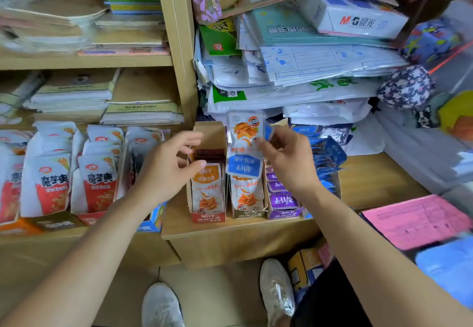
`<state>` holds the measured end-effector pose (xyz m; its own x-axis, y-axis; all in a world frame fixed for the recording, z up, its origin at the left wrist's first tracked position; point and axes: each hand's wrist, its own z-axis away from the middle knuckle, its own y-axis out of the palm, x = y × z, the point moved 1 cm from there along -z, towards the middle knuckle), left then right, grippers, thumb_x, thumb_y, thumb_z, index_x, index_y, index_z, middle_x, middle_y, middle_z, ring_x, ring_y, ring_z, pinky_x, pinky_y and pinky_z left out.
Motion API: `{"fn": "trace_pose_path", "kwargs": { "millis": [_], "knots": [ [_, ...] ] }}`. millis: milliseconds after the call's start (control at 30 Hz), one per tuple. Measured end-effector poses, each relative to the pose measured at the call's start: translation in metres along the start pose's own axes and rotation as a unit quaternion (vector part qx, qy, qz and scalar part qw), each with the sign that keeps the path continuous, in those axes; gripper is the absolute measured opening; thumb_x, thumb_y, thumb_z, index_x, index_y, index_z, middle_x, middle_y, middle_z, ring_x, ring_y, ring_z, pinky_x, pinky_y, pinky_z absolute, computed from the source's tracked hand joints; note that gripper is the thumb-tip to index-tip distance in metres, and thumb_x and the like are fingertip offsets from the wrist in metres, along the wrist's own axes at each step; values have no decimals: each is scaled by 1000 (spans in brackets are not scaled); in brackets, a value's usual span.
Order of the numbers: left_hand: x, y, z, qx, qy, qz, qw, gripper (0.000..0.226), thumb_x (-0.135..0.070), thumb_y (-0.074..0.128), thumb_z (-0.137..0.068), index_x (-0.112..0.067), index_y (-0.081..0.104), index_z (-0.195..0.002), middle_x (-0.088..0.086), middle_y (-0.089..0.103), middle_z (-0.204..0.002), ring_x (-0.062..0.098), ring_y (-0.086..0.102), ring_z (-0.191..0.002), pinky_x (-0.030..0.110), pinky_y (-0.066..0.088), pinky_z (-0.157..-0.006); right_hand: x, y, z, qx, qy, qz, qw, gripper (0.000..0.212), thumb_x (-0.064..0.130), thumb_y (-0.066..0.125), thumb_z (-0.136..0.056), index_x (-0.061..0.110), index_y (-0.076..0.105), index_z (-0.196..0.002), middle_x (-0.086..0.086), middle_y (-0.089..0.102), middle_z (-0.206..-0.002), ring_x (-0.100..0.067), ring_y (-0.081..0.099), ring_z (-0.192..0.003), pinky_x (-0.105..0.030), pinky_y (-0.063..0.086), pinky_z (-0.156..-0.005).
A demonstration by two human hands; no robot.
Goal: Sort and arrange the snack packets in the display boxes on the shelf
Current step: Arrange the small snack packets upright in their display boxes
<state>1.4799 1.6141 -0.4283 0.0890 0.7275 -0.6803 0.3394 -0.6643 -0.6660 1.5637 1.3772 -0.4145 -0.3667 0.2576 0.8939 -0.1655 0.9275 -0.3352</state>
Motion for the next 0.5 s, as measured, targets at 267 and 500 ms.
{"fn": "trace_pose_path", "kwargs": {
  "millis": [267, 500],
  "knots": [
    [10, 21, -1, 84, 44, -209, 973, 55, -30, 83, -78, -28, 65, -130, -14, 44, -121, 14, 41, -115, 43, 44, -99, -23, -95, -3, -287, -40, 198, 936, 32, 17, 63, -92, 10, 47, -65, -7, 50, -67, -15, 39, -59, -30, 24, -54],
    [11, 17, 2, 81, -4, -157, 984, 40, -31, 84, -79, -34, 71, -117, -18, 47, -122, 21, 45, -122, 46, 46, -98, -43, -99, -11, -208, -84, 264, 938, 13, 14, 66, -93, 11, 77, -100, 1, 56, -80, -20, 54, -68, -21, 40, -59]
  ]
}}
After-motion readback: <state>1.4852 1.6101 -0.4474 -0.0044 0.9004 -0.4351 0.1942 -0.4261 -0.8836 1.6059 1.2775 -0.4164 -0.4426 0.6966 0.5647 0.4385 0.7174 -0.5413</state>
